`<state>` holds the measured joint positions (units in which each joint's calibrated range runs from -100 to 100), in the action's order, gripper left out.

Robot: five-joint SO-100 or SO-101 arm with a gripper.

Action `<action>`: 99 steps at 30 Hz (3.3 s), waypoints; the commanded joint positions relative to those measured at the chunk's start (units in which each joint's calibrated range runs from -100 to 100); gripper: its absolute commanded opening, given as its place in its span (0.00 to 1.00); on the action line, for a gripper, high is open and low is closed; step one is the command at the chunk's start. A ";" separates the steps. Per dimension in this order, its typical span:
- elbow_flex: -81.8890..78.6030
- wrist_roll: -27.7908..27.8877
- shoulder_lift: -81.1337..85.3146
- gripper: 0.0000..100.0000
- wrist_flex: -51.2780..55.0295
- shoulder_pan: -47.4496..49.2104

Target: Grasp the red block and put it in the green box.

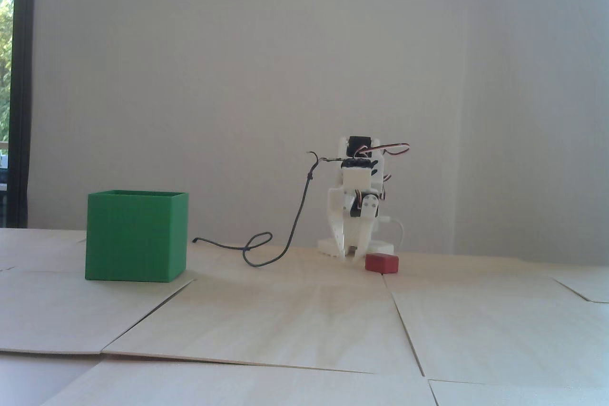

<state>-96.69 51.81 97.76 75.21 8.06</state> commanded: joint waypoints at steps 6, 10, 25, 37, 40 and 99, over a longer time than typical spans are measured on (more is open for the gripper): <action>-0.30 -0.33 0.66 0.02 2.20 1.79; -0.30 -0.02 1.14 0.02 2.20 10.96; 16.21 -0.33 1.14 0.15 11.22 22.86; 28.10 -0.33 0.58 0.33 15.60 22.46; 25.88 -0.12 0.50 0.33 9.45 20.12; 18.69 -0.17 -1.55 0.24 1.10 13.53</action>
<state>-90.87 51.81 98.17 74.54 19.60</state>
